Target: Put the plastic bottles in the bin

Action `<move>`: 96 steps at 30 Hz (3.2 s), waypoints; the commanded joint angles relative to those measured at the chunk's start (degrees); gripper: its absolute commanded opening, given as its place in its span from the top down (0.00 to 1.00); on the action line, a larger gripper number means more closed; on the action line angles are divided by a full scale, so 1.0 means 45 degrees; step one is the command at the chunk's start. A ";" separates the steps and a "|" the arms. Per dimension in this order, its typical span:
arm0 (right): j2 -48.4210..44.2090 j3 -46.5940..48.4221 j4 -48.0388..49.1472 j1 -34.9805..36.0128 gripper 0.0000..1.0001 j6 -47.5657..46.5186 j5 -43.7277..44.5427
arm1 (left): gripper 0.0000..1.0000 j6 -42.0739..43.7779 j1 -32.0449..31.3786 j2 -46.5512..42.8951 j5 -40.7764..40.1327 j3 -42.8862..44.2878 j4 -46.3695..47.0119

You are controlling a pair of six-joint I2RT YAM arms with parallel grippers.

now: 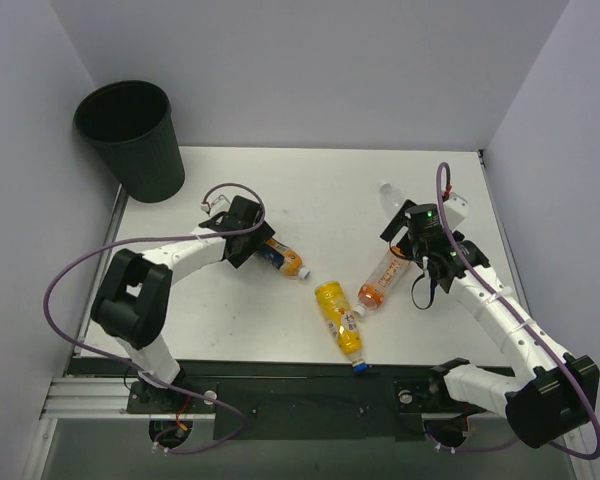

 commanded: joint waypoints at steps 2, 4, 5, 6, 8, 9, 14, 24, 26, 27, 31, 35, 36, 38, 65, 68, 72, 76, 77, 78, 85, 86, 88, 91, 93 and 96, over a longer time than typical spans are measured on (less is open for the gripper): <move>-0.0146 -0.0121 0.0101 0.0028 0.00 0.0554 -0.0072 | 0.03 0.0204 0.0106 0.1831 0.0277 0.1453 0.0040; -0.0205 -0.0121 0.0121 0.0028 0.00 0.0573 -0.0092 | 0.03 0.0263 0.0185 0.2086 0.0316 0.1610 -0.0078; -0.0225 -0.0121 0.0121 0.0009 0.00 0.0554 -0.0053 | 0.03 0.0263 0.0185 0.2126 0.0316 0.1650 0.0019; -0.0244 -0.0121 0.0121 0.0009 0.00 0.0534 0.0005 | 0.07 0.0282 0.0185 0.2243 0.0316 0.1747 0.0039; -0.0205 -0.0102 0.0062 -0.0030 0.00 0.0534 0.0103 | 0.22 0.0572 0.0185 0.2380 0.0511 0.2116 0.0118; -0.0128 -0.0063 0.0023 -0.0030 0.00 0.0592 0.0103 | 0.36 0.0769 0.0185 0.2419 0.0395 0.2351 -0.0231; 0.0067 -0.0004 -0.0094 -0.0070 0.00 0.0651 0.0103 | 0.57 0.2971 0.0360 0.1758 -0.1439 0.5081 -0.2359; 0.0419 -0.0024 0.0199 -0.0108 0.00 0.0671 -0.0151 | 0.58 0.8072 0.2702 0.0252 -0.3999 1.1019 -0.2502; 0.0458 0.0073 0.0179 -0.0109 0.00 0.0573 -0.0150 | 0.61 0.8970 0.3521 0.0174 -0.4194 1.1415 -0.1567; 0.0478 0.0132 0.0179 -0.0186 0.00 0.0554 -0.0209 | 0.61 0.9844 0.3680 -0.0020 -0.4254 1.1358 -0.0383; 0.0342 0.0503 -0.0016 -0.0421 0.00 0.0437 -0.0541 | 0.56 1.2305 0.4286 -0.0608 -0.4918 0.9915 0.3913; 0.0205 0.0504 -0.0075 -0.0635 0.00 0.0242 -0.0619 | 0.49 1.4087 0.4735 0.0172 -0.4529 1.0827 0.5485; 0.0224 0.0504 -0.0075 -0.0713 0.00 0.0183 -0.0677 | 0.49 1.4419 0.4871 0.0483 -0.4528 1.0869 0.5778; 0.0263 0.0582 -0.0210 -0.0869 0.00 0.0124 -0.0814 | 0.47 1.4871 0.5144 0.0932 -0.4547 1.0986 0.6599; 0.2119 0.1656 -0.0036 -0.1456 0.00 -0.0286 -0.1889 | 0.04 1.1377 0.7255 0.3417 -0.3592 1.3036 0.5413; 0.1867 0.1559 -0.0016 -0.1456 0.00 -0.0286 -0.1869 | 0.03 1.1005 0.7003 0.3026 -0.2715 1.3563 0.3545; 0.1339 0.1188 0.0101 -0.1456 0.00 -0.0325 -0.1753 | 0.03 1.0947 0.5737 0.2187 -0.0901 1.3371 0.0942; 0.0772 0.0739 0.0198 -0.1456 0.00 -0.0325 -0.1733 | 0.03 1.0595 0.4098 0.0763 0.0140 1.0531 0.0058; 0.0559 0.0545 0.0179 -0.1456 0.00 -0.0267 -0.1752 | 0.03 1.0401 0.3724 0.0160 0.0276 0.9918 0.0349; 0.0479 0.0446 0.0218 -0.1456 0.00 -0.0267 -0.1733 | 0.03 1.0129 0.3044 -0.0097 0.0509 0.8713 0.0390; -0.1003 -0.0315 -0.0172 -0.1417 0.00 -0.0305 -0.1559 | 0.03 0.6830 -0.0101 -0.1465 0.1683 0.4667 -0.1932; -0.1141 -0.0433 -0.0192 -0.1417 0.00 -0.0383 -0.1518 | 0.03 0.6439 -0.0417 -0.1912 0.1683 0.4117 -0.1914; -0.1474 -0.0765 -0.0211 -0.1417 0.00 -0.0500 -0.1362 | 0.03 0.5813 -0.1550 -0.2596 0.1567 0.2787 -0.1758; -0.1709 -0.1096 -0.0426 -0.1320 0.00 -0.0520 -0.1614 | 0.03 0.4875 -0.3324 -0.3302 0.1176 0.1304 -0.1602; -0.1806 -0.1429 -0.0601 -0.1048 0.00 -0.0443 -0.1654 | 0.03 0.4132 -0.4067 -0.3576 0.1466 0.0794 -0.1582; -0.2002 -0.2072 -0.0582 -0.0618 0.00 -0.0248 -0.1538 | 0.03 0.3216 -0.5183 -0.3674 0.1664 0.0246 -0.1387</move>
